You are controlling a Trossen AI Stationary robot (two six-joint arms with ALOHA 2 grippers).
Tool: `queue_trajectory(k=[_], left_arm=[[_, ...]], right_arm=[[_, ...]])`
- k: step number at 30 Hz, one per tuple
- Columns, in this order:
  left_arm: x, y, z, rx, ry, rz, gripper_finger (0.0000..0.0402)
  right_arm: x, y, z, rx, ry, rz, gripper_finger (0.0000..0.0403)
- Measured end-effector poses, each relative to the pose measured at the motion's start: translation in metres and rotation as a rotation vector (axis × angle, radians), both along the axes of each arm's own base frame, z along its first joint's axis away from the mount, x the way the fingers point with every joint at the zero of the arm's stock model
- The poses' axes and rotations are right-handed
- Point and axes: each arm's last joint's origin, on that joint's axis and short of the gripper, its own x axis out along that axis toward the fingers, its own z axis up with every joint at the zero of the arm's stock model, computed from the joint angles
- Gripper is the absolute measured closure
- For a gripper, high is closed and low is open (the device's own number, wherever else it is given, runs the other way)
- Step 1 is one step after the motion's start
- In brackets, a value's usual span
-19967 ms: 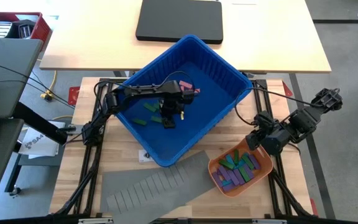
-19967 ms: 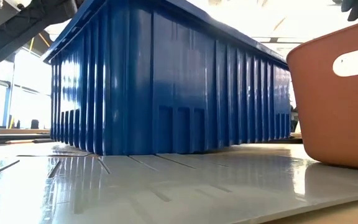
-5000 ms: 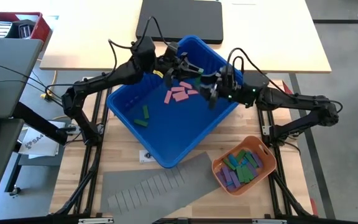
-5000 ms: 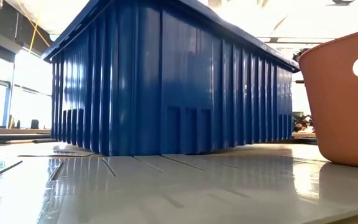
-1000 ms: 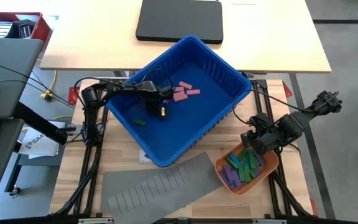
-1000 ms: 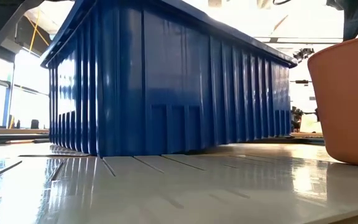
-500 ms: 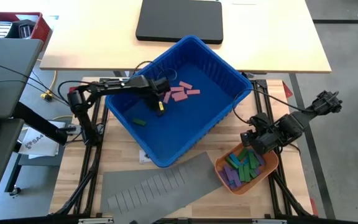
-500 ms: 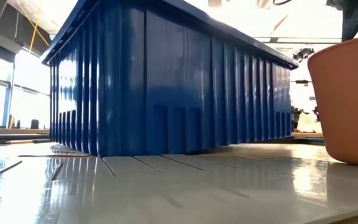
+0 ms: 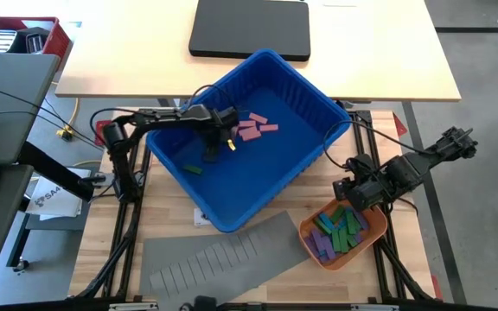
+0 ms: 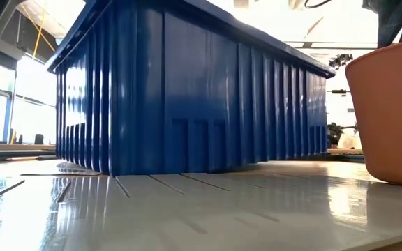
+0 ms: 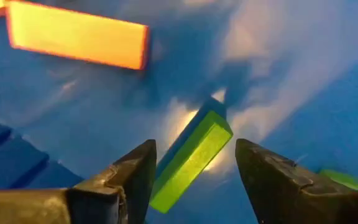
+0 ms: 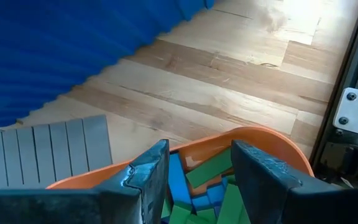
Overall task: Sort blocks
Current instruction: Put the green block into the orange bin
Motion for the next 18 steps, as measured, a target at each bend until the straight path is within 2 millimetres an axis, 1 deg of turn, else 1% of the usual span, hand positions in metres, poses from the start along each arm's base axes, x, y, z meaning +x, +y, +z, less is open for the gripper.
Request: queue_trajectory(k=[3, 7, 11, 14, 18], left_arm=[[0.003, 0.001, -0.01, 0.004, 0.042, -0.049, 0.0195], [0.008, 0.002, -0.024, 0.061, 0.108, -0.078, 0.021], [0.01, 0.003, -0.036, 0.046, 0.145, -0.097, 0.0238], [0.011, 0.003, -0.041, 0.037, 0.154, -0.076, 0.0276], [0.012, -0.001, -0.039, 0.045, 0.142, -0.043, 0.0349]], right_arm=[[0.0, 0.0, 0.0, 0.0, 0.0, -0.002, 0.0236], [0.001, 0.0, 0.0, 0.01, -0.005, -0.001, 0.0236], [0.002, 0.001, 0.0, 0.025, -0.02, 0.0, 0.0236], [0.005, 0.003, 0.001, 0.049, -0.043, 0.002, 0.0236], [0.011, 0.007, 0.002, 0.101, -0.098, 0.007, 0.0236]])
